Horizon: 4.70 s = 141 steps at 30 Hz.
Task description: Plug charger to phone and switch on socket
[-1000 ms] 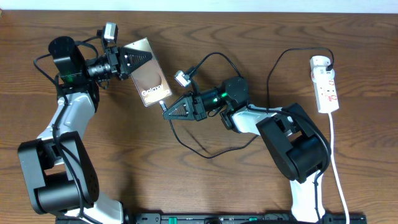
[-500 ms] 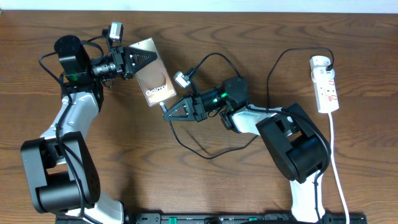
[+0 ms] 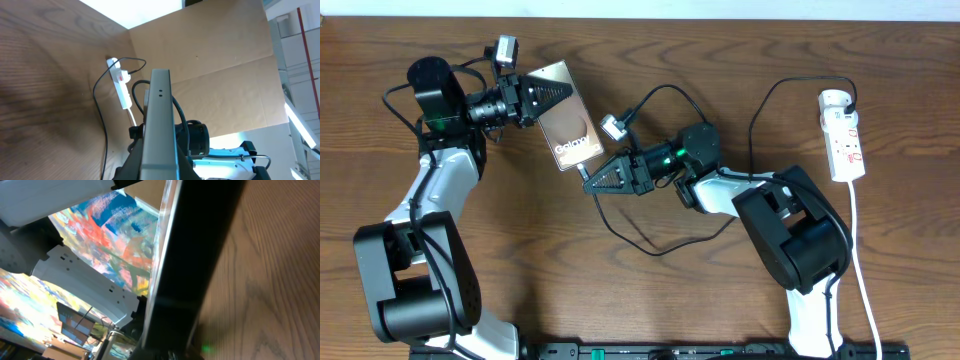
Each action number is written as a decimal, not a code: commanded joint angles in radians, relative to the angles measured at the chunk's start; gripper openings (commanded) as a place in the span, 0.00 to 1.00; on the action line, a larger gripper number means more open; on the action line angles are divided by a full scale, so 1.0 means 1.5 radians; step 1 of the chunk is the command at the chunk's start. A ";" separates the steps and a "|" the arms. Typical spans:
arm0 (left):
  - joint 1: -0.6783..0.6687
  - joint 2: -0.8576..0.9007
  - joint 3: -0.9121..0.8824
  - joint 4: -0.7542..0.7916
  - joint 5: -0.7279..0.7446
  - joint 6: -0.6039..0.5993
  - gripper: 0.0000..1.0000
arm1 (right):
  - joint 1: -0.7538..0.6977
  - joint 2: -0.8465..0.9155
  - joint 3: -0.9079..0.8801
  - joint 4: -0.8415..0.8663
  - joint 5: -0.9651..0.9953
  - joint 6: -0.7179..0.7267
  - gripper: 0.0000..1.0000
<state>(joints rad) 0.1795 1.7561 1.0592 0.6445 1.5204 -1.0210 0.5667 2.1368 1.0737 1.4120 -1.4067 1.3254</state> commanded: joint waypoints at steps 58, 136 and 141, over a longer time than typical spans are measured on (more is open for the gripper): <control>-0.006 -0.003 0.012 0.006 0.033 0.022 0.07 | -0.024 0.003 0.005 0.009 0.076 0.027 0.01; -0.075 -0.003 -0.009 0.006 0.034 0.069 0.07 | -0.094 0.002 0.009 0.046 0.086 0.049 0.01; -0.075 -0.003 -0.009 0.006 0.034 0.070 0.08 | -0.094 0.002 0.009 0.048 0.086 0.060 0.01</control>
<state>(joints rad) 0.1005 1.7561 1.0595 0.6556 1.4334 -0.9344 0.4717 2.1387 1.0588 1.4685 -1.4670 1.3991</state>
